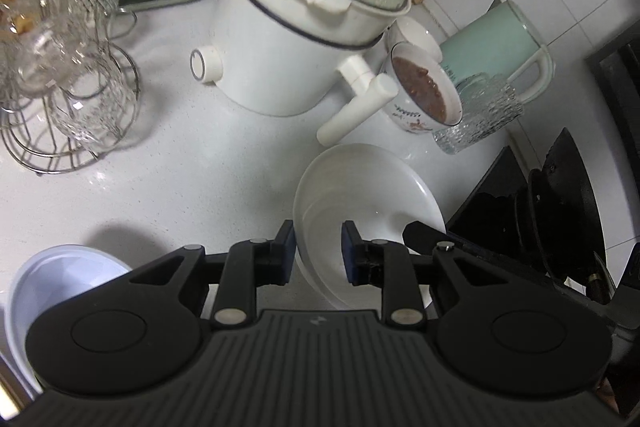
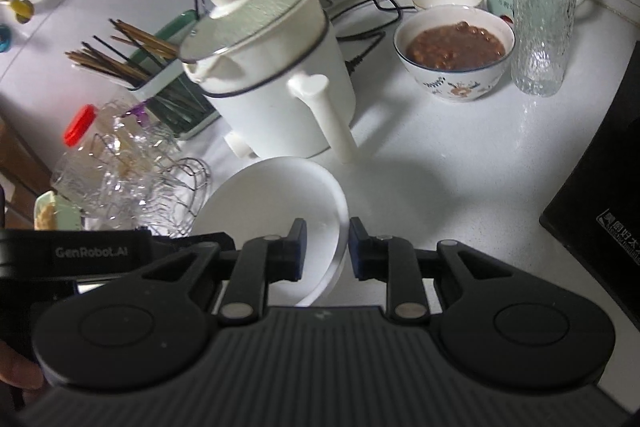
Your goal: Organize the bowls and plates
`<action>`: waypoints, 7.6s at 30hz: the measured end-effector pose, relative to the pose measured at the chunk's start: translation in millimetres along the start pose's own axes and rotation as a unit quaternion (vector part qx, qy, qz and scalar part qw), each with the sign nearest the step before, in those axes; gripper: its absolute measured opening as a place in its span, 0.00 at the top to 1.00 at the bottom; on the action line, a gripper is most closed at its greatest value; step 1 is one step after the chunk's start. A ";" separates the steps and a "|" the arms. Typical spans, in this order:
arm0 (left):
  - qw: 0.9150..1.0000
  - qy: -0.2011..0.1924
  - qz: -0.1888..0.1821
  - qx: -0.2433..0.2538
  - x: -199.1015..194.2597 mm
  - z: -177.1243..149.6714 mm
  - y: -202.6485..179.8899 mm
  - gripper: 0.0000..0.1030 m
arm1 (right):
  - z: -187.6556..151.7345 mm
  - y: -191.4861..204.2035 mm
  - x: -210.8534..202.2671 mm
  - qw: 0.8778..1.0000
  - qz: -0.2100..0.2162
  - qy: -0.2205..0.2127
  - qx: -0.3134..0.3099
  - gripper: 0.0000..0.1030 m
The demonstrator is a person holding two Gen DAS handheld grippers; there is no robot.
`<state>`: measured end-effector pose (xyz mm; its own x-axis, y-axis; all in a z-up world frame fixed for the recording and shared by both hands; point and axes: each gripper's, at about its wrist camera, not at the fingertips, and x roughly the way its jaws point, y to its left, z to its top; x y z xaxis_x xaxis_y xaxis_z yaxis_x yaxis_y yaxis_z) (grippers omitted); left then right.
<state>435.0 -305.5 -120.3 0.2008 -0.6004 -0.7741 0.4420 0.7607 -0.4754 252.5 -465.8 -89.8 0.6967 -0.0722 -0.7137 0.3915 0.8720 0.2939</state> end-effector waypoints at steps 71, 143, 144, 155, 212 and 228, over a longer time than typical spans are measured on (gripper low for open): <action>0.981 -0.055 0.139 -0.127 -105.5 -98.5 144.4 0.53 | -63.8 131.3 43.5 0.979 0.094 0.089 -0.155 0.56; 0.970 -0.107 0.082 -0.202 -254.8 -98.2 188.7 0.85 | -69.0 235.3 -2.4 0.971 0.157 0.147 -0.102 0.86; 0.969 -0.107 0.083 -0.206 -256.5 -102.0 192.6 0.85 | -71.4 238.4 -1.7 0.970 0.158 0.150 -0.105 0.86; 0.958 -0.093 0.104 -0.250 -261.2 -150.3 228.6 0.84 | -115.0 264.0 12.3 0.962 0.151 0.197 -0.117 0.86; 0.936 -0.247 0.237 -0.083 -400.8 -219.6 108.7 0.08 | -126.8 251.2 -129.2 0.964 0.175 -0.012 -0.202 0.38; 0.916 -0.257 0.290 -0.101 -401.4 -306.1 50.9 0.03 | -167.5 195.7 -188.3 0.952 0.203 -0.052 -0.222 0.11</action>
<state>109.3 49.7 38.2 0.7585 -0.0780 -0.6470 -0.0300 0.9876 -0.1543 97.2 -200.5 -4.4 0.8012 0.2872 -0.5250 -0.1994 0.9553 0.2183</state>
